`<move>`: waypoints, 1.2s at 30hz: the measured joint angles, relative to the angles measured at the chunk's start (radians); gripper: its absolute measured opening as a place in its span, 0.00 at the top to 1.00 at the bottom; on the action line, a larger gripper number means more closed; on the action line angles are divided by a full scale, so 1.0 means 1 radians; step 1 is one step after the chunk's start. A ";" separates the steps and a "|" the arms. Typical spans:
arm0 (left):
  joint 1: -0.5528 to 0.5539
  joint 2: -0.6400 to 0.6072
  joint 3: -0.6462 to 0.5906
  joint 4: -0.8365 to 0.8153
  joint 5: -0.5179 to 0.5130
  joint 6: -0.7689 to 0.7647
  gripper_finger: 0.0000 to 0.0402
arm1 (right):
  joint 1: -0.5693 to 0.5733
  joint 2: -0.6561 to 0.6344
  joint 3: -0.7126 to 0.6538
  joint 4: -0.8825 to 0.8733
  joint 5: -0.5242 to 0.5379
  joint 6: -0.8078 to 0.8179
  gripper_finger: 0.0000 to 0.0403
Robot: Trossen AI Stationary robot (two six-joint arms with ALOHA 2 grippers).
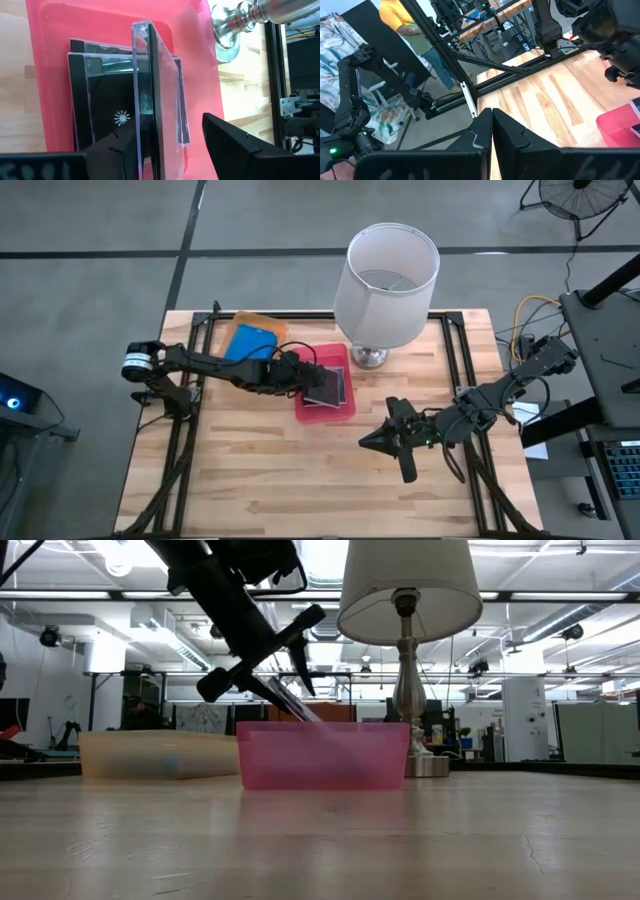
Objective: Pick & place jewel cases by type
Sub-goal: Put the black cd case into the pink bin
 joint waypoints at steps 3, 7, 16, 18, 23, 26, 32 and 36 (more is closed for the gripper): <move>0.005 0.000 0.000 0.012 0.002 -0.003 0.57 | 0.000 0.000 0.000 0.000 0.000 0.000 0.98; 0.007 0.008 0.000 0.050 0.008 -0.009 0.57 | 0.000 0.000 0.000 0.000 0.000 0.000 0.98; 0.008 0.041 0.002 0.071 0.043 -0.011 0.57 | 0.000 0.000 0.000 0.001 0.000 0.001 0.98; 0.008 0.042 0.001 0.067 0.051 -0.012 0.57 | 0.000 0.001 0.000 0.001 0.000 0.002 0.98; 0.011 0.040 0.001 0.067 0.051 0.015 0.57 | 0.002 0.001 0.000 0.001 -0.001 0.004 0.98; 0.013 0.028 0.001 0.053 0.051 0.036 0.57 | 0.002 0.001 0.000 0.001 -0.001 0.004 0.98; 0.014 0.016 0.001 -0.053 0.072 0.037 0.57 | 0.002 0.001 0.000 0.002 -0.001 0.004 0.98; 0.014 0.016 0.000 -0.070 0.084 0.033 0.57 | 0.002 0.001 0.000 0.001 0.000 0.001 0.98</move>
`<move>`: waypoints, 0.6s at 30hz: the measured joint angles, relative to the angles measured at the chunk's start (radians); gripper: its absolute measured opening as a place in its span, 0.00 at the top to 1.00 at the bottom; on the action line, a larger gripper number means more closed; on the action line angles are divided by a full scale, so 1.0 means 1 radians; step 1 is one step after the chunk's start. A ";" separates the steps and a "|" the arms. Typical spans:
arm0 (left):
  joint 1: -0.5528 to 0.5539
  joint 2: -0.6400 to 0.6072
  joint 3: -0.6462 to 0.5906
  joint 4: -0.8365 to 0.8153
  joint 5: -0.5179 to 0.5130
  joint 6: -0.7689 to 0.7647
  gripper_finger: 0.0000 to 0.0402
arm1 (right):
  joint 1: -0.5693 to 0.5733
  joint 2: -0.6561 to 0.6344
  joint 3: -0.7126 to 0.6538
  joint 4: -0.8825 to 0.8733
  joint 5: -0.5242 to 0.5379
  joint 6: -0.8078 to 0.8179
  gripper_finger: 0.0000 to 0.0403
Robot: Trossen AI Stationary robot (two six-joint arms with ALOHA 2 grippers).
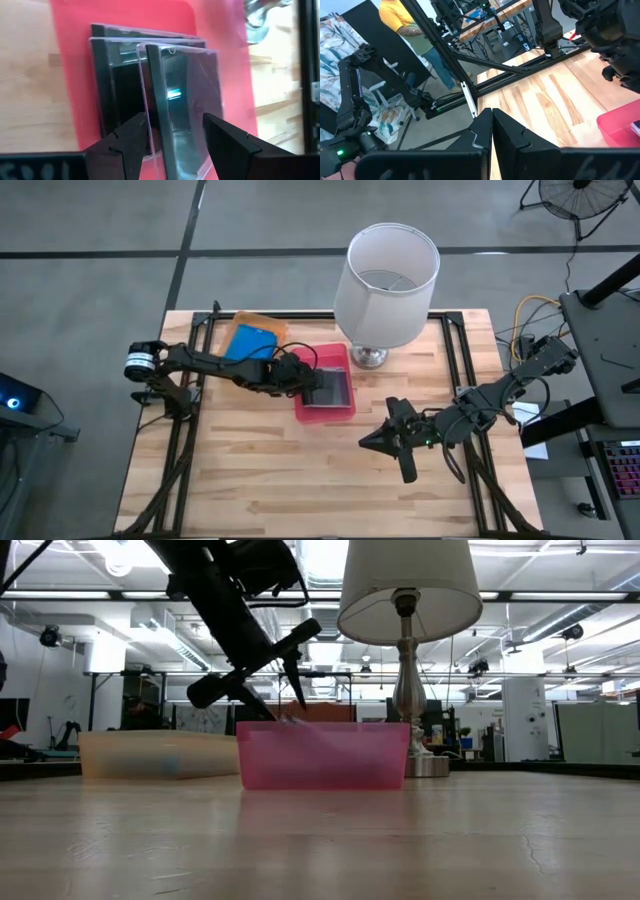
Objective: Pick & place jewel cases by type
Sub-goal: Put the black cd case into the pink bin, then return to Home Position
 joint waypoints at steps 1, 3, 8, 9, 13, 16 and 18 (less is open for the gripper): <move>0.000 0.000 0.000 -0.010 0.001 -0.007 0.57 | 0.000 0.000 0.000 0.000 0.000 0.000 0.98; 0.003 0.000 0.000 -0.022 0.002 -0.025 0.57 | 0.000 0.000 0.000 0.001 0.000 0.000 0.98; 0.005 0.000 0.000 -0.039 0.009 -0.033 0.57 | 0.000 0.000 0.000 0.001 0.000 0.000 0.98; 0.005 0.000 0.003 -0.042 0.013 -0.032 0.57 | 0.000 0.000 0.000 0.001 0.000 0.000 0.98; 0.005 -0.004 0.050 -0.044 0.037 -0.013 0.57 | 0.000 0.000 0.000 0.001 0.000 0.000 0.98; -0.002 -0.023 0.123 -0.043 0.074 0.096 0.57 | 0.000 0.000 0.000 0.000 -0.001 -0.005 0.98; -0.014 -0.039 0.180 -0.036 0.095 0.203 0.57 | 0.000 0.000 0.000 0.000 -0.001 -0.006 0.98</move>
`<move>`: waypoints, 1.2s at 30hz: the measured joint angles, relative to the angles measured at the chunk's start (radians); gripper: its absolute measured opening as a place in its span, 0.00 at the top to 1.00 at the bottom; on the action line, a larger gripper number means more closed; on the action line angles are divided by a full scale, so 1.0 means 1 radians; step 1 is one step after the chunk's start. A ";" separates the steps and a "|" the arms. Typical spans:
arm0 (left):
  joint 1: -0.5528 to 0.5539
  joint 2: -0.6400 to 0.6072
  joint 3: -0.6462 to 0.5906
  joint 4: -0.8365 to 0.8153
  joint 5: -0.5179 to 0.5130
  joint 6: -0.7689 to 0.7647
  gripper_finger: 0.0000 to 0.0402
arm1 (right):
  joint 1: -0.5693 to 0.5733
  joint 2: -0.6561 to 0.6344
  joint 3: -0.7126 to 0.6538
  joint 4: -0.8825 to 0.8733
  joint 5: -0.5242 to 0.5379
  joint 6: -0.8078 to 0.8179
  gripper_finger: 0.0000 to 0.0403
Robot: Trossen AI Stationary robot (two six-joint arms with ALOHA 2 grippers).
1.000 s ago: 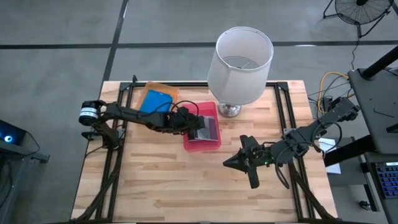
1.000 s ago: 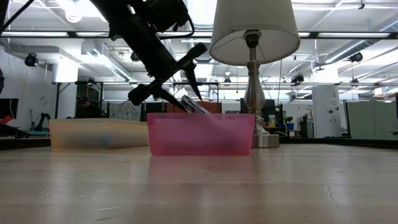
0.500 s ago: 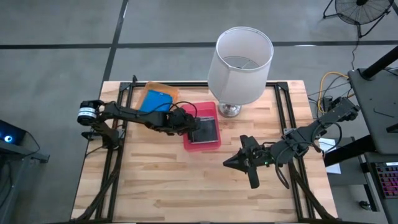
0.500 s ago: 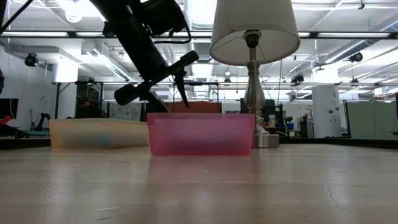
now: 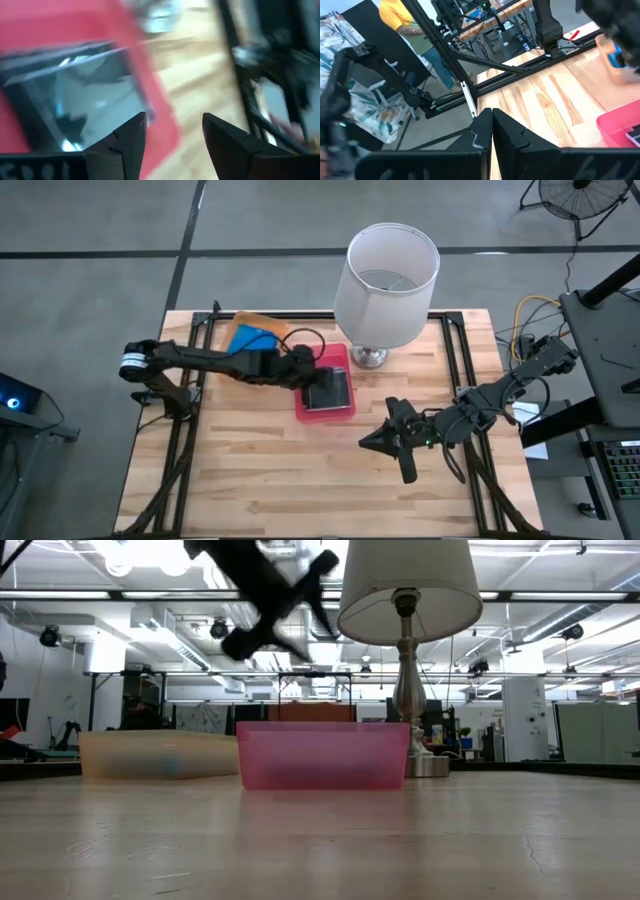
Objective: Pick & place jewel cases by type
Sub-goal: Return to Home Position
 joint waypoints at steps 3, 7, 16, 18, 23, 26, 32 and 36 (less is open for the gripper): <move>-0.027 -0.025 0.079 -0.002 0.003 0.148 0.58 | 0.000 0.000 0.000 -0.002 -0.002 -0.020 0.98; -0.066 -0.061 0.161 -0.001 0.003 0.306 0.69 | 0.000 0.000 0.000 0.001 -0.002 -0.043 0.98; -0.197 -0.151 0.231 -0.007 -0.029 0.511 0.99 | 0.000 0.000 0.000 0.004 -0.002 -0.044 0.98; -0.232 -0.169 0.230 -0.005 -0.058 0.539 1.00 | 0.000 0.000 0.000 0.004 -0.002 -0.044 0.98; -0.355 -0.230 0.207 -0.008 -0.098 0.683 1.00 | -0.002 0.000 0.000 0.005 -0.001 -0.044 0.98; -0.440 -0.282 0.171 -0.009 -0.168 0.751 1.00 | -0.003 0.001 0.000 0.012 -0.001 -0.048 0.98; -0.566 -0.415 0.044 -0.001 -0.227 0.767 1.00 | 0.006 0.001 0.000 0.097 0.020 -0.261 0.98; -0.616 -0.508 -0.027 0.006 -0.212 0.576 1.00 | 0.006 0.001 0.001 0.163 0.048 -0.389 0.98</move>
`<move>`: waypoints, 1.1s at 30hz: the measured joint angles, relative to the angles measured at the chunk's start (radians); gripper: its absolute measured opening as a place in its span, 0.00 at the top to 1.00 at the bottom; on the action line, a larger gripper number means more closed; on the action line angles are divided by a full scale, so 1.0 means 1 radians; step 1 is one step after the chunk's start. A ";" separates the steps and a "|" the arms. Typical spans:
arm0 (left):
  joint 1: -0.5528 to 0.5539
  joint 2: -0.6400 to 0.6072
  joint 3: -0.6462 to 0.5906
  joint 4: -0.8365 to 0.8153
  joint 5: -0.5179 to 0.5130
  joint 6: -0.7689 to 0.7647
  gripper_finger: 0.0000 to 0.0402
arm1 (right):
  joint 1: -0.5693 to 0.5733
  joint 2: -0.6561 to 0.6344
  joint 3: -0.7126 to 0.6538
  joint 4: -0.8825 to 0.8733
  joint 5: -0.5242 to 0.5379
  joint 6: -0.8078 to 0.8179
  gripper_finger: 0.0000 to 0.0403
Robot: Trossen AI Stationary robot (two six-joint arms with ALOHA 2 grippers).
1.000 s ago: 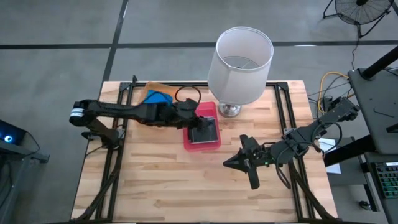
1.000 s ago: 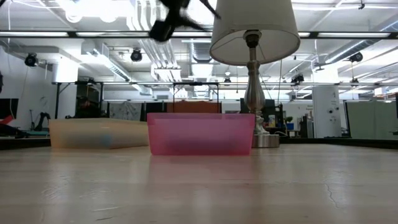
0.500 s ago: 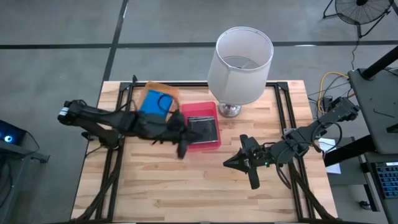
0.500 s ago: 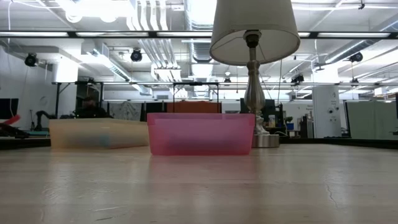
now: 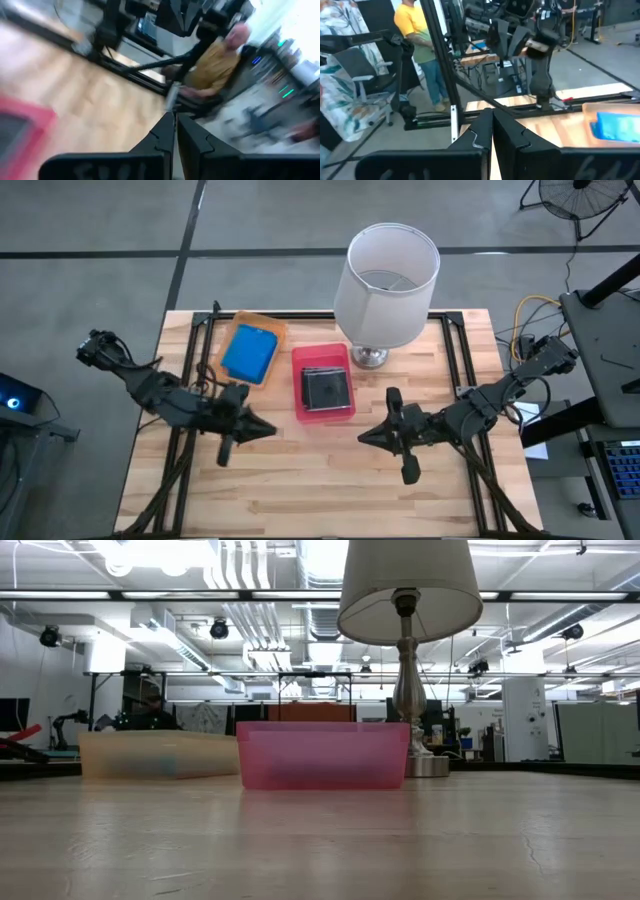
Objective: Pick & place jewel cases by type
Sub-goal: Return to Home Position
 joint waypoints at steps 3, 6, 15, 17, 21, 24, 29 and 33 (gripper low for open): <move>-0.023 -0.051 -0.048 0.002 0.024 -0.185 1.00 | 0.000 0.001 0.000 -0.002 0.002 0.017 0.98; -0.023 -0.101 -0.100 -0.028 0.028 -0.177 1.00 | -0.003 0.001 0.000 0.002 0.020 0.116 0.98; -0.018 -0.215 -0.217 -0.084 -0.082 0.100 1.00 | -0.067 0.001 0.000 -0.011 0.190 0.057 0.98; -0.018 -0.263 -0.241 -0.092 -0.079 0.130 1.00 | -0.090 -0.002 0.000 -0.016 0.182 0.054 0.98; -0.018 -0.359 -0.294 -0.099 -0.079 0.222 1.00 | -0.158 -0.004 0.000 -0.017 0.102 0.000 0.98; -0.017 -0.428 -0.332 -0.065 -0.077 0.274 1.00 | -0.252 -0.004 -0.001 -0.021 -0.146 -0.028 0.98; 0.007 -0.488 -0.401 0.154 0.033 0.396 1.00 | -0.466 -0.004 -0.003 -0.019 -0.631 -0.029 0.98; 0.053 -0.487 -0.439 0.290 0.111 0.492 1.00 | -0.613 -0.011 -0.003 -0.015 -0.836 -0.092 0.98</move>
